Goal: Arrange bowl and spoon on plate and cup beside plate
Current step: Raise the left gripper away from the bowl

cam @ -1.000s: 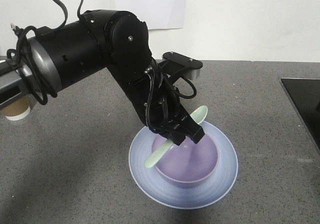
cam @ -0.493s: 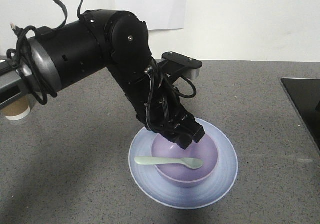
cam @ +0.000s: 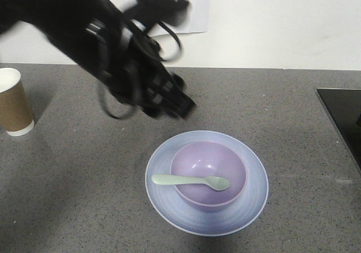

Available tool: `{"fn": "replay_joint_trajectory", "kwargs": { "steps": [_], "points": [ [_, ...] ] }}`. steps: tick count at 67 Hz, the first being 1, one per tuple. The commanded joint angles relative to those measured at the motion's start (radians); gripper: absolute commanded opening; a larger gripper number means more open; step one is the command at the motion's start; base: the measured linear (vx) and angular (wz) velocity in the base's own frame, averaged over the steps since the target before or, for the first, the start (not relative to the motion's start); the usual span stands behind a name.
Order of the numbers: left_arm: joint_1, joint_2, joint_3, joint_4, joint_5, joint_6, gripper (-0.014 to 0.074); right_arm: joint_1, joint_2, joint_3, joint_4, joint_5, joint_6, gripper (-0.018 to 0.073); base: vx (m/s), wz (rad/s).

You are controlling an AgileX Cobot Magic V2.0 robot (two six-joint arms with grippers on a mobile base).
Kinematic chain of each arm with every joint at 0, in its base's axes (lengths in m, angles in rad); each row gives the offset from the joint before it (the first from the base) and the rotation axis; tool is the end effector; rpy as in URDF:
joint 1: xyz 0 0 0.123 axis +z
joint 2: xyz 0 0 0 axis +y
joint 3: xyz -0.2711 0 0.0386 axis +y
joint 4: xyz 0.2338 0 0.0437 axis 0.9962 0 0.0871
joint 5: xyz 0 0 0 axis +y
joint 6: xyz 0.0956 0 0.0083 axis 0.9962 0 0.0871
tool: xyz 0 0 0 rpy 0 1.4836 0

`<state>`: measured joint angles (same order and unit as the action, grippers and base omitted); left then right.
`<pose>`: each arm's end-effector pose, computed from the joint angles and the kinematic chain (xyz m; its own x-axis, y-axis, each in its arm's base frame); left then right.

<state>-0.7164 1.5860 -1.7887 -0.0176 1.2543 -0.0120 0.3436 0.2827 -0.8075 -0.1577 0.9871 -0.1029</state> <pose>0.2384 -0.2098 0.4045 -0.6312 0.5264 -0.5696 0.6528 0.7571 -0.0237 0.0227 -0.0053 0.3563 -0.2924 -0.3038 -0.9068 -0.2793 0.9340 -0.2229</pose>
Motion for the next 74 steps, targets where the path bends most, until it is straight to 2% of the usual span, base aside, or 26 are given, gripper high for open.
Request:
{"fn": "replay_joint_trajectory", "kwargs": {
  "steps": [1, 7, 21, 33, 42, 47, 58, 62, 67, 74],
  "points": [
    [-0.007, -0.145, -0.026, 0.149, -0.003, -0.063, 0.0384, -0.003, 0.014, -0.020, -0.005, -0.086, 0.003, -0.0006, 0.00, 0.00],
    [-0.007, -0.235, -0.026, 0.282, -0.003, -0.106, 0.0347, -0.003, 0.014, -0.020, 0.004, -0.095, 0.003, -0.0006, 0.00, 0.00],
    [-0.004, -0.404, -0.026, 0.685, -0.003, -0.200, 0.0248, -0.003, 0.014, -0.020, 0.024, -0.108, 0.003, -0.0006, 0.00, 0.00],
    [-0.004, -0.465, -0.026, 0.956, -0.003, -0.280, 0.0256, -0.003, 0.014, -0.020, 0.049, -0.107, 0.003, -0.0006, 0.00, 0.00],
    [0.000, -0.470, -0.026, 1.128, -0.004, -0.350, 0.0282, -0.003, 0.014, -0.020, 0.052, -0.104, 0.004, -0.0006, 0.00, 0.00],
    [0.028, -0.474, -0.026, 1.157, -0.004, -0.382, 0.0294, -0.003, 0.014, -0.020, 0.053, -0.097, 0.004, -0.0006, 0.00, 0.00],
    [0.133, -0.472, -0.026, 1.152, -0.011, -0.422, 0.0295, -0.003, 0.014, -0.020, 0.053, -0.070, 0.004, -0.0006, 0.00, 0.00],
    [0.154, -0.468, -0.026, 1.114, -0.038, -0.457, 0.0295, -0.003, 0.014, -0.020, 0.053, -0.069, 0.004, -0.0006, 0.00, 0.00],
    [0.167, -0.454, -0.026, 1.042, -0.088, -0.461, 0.0295, -0.003, 0.014, -0.020, 0.053, -0.070, 0.004, -0.0006, 0.00, 0.00],
    [0.212, -0.406, -0.026, 1.039, -0.128, -0.464, 0.0295, -0.003, 0.014, -0.020, 0.054, -0.070, 0.004, -0.0006, 0.00, 0.00]
  ]
}}
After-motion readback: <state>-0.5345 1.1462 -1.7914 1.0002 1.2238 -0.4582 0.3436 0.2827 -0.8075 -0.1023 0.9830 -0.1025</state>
